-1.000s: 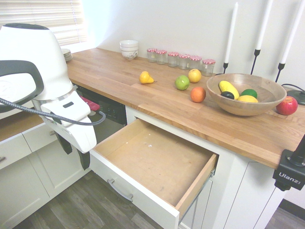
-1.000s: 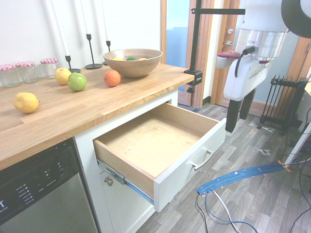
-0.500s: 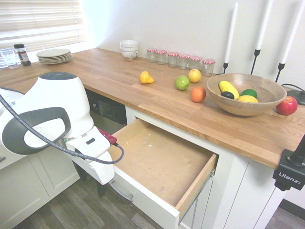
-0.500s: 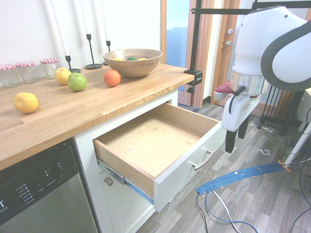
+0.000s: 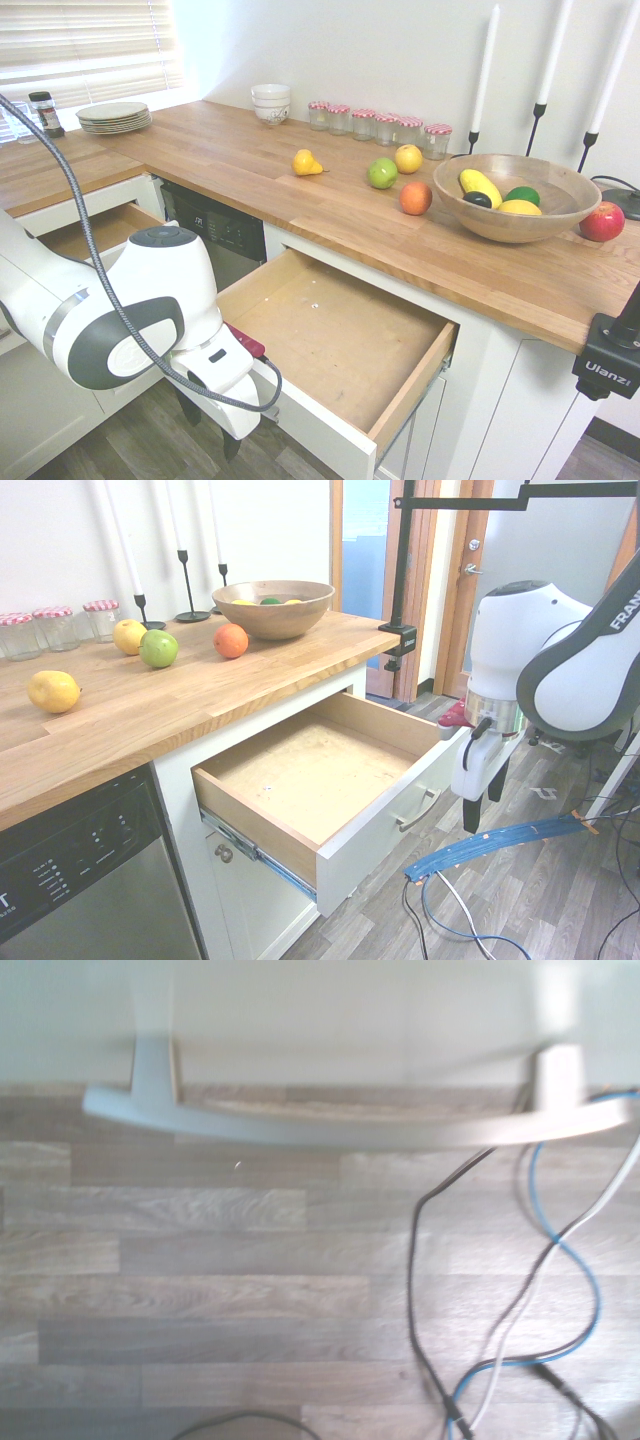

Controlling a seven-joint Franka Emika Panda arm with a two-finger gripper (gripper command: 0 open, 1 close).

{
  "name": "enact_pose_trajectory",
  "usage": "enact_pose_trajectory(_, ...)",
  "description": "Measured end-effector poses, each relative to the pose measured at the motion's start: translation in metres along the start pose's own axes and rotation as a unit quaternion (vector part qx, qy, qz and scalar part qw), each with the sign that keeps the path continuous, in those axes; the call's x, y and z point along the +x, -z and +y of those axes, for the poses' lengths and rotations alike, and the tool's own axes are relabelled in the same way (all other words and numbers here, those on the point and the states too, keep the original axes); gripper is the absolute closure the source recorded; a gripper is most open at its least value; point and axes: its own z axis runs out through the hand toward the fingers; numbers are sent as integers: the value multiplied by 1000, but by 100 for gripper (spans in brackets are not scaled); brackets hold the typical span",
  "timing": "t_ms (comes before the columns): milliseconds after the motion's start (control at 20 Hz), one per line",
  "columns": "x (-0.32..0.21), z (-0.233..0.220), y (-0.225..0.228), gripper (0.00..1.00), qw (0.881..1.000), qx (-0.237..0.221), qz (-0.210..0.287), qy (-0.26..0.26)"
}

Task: Close the drawer

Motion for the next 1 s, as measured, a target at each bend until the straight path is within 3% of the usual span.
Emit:
enact_pose_trajectory(200,-4,-6,-28,100,1000,1,-13,4)
enact_pose_trajectory(400,2,-9,-41,100,1000,22,4,-1)
enact_pose_trajectory(1000,-3,-11,-52,100,1000,31,1,-2)
